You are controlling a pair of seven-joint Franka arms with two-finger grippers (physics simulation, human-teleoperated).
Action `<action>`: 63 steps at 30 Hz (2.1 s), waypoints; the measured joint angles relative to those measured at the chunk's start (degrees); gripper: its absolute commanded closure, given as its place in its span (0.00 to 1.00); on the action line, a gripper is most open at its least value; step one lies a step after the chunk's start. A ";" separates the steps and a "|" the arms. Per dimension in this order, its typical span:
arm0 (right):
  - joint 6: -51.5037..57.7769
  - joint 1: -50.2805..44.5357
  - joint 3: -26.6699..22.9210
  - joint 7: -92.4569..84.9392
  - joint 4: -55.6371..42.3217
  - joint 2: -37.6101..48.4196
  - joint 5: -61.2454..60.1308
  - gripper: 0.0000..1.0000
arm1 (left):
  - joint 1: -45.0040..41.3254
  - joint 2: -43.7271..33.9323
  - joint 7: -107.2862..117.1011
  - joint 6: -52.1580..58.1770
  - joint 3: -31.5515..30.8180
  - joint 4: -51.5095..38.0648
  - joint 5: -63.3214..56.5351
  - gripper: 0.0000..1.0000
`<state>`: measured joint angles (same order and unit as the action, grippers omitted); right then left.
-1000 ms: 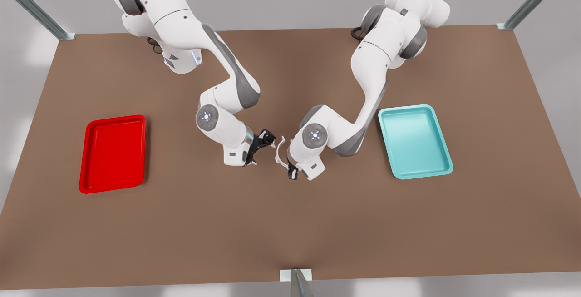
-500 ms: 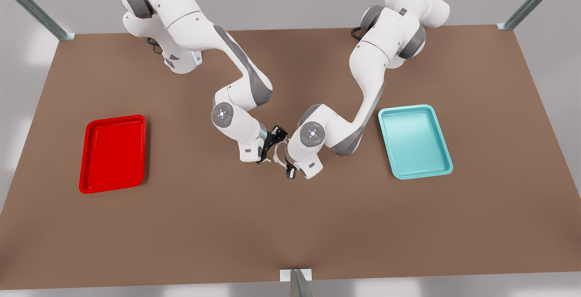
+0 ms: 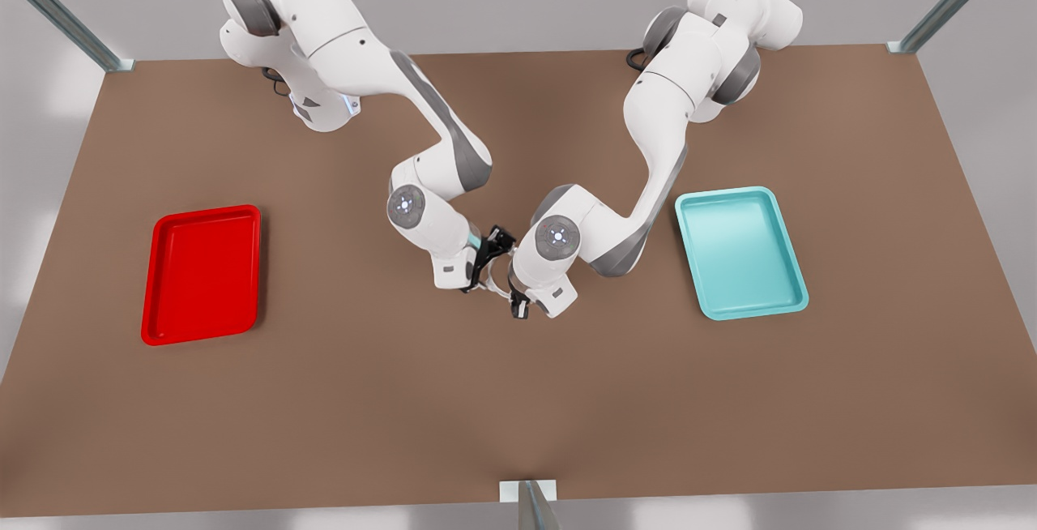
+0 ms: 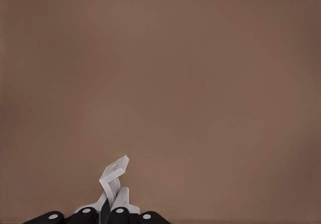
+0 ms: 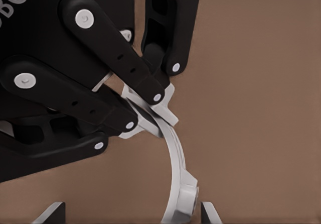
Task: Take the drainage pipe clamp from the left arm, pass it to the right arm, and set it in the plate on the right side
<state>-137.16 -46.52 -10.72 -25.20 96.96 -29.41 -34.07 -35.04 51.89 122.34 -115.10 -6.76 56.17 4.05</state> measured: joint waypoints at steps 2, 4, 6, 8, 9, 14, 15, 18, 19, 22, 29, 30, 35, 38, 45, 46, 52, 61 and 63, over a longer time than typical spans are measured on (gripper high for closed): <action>-0.15 0.07 0.00 -0.16 0.43 -0.12 0.00 0.00 | 0.03 0.03 0.27 -0.01 0.03 -0.04 0.00 0.79; -0.26 0.11 0.00 -0.31 0.99 -0.09 0.00 0.00 | 0.04 0.04 0.51 -0.03 0.07 -0.06 0.00 0.79; -0.31 0.12 0.00 -0.45 1.37 -0.13 0.00 0.00 | 0.05 -0.01 0.72 -0.03 0.08 -0.07 0.00 0.79; -0.35 0.01 0.00 -0.58 1.48 -0.54 0.01 0.00 | 0.06 -0.02 0.92 -0.04 0.09 -0.07 0.00 0.79; -0.36 -0.03 0.00 -0.63 1.30 -0.96 0.03 0.00 | 0.06 -0.02 1.00 -0.04 0.09 -0.07 0.00 0.79; -0.45 -0.13 0.00 -0.85 0.63 -2.34 0.06 0.00 | 0.05 -0.03 1.38 -0.03 0.08 -0.06 0.01 0.79; -0.46 -0.16 0.00 -0.88 0.58 -2.47 0.06 0.00 | 0.05 -0.03 1.44 -0.03 0.08 -0.06 0.01 0.79; -0.49 -0.36 -0.01 -0.96 0.50 -2.71 0.05 0.00 | 0.03 -0.03 1.60 -0.02 0.06 -0.06 0.02 0.79; -0.50 -0.41 -0.01 -0.97 0.47 -2.79 0.05 0.00 | 0.03 -0.03 1.64 -0.02 0.06 -0.06 0.03 0.79; -0.51 -0.55 -0.01 -1.00 -0.04 -3.55 0.04 0.00 | 0.02 -0.03 1.77 -0.01 0.10 -0.06 0.05 0.79; -0.74 -0.91 0.00 -1.27 -0.41 -3.79 -0.08 0.70 | 0.11 -0.03 2.00 -0.10 0.15 -0.06 -0.03 0.67; -0.75 -0.91 0.00 -1.41 -0.42 -3.62 -0.19 0.76 | 0.13 -0.05 2.03 -0.12 0.16 -0.07 -0.04 0.46; -0.72 -1.25 -0.06 -2.15 -1.04 -2.82 -0.87 0.79 | 1.39 -1.73 2.07 1.05 -0.10 -0.03 0.03 0.00; -0.69 -1.28 -0.05 -2.33 -1.35 -3.06 -0.70 0.79 | 1.91 -2.86 1.94 2.99 -0.25 -0.06 0.31 0.00; -0.41 -1.13 -0.05 -2.35 -1.40 -2.84 -0.22 0.79 | 2.00 -3.70 1.74 6.15 -0.29 -0.85 1.47 0.00; -0.38 -1.10 -0.05 -2.35 -1.44 -2.91 -0.19 0.79 | 2.00 -3.95 1.71 6.66 -0.30 -0.94 1.57 0.00; -0.26 -0.97 0.00 -2.40 -2.00 -3.51 -0.13 0.79 | 7.94 -10.58 -0.97 15.32 -0.21 -1.04 3.52 0.00; 0.38 2.76 -0.44 -3.61 3.13 0.17 0.05 0.79 | 29.44 -26.78 -38.60 34.25 0.67 11.63 -5.75 0.00; 2.20 6.56 -0.84 -4.70 6.07 2.53 0.70 0.79 | 30.47 -34.00 -48.81 32.70 0.62 23.52 -6.58 0.00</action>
<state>-134.96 -39.96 -11.56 -29.91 103.02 -26.88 -33.36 -4.56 17.90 73.54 -82.40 -6.14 79.69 -2.53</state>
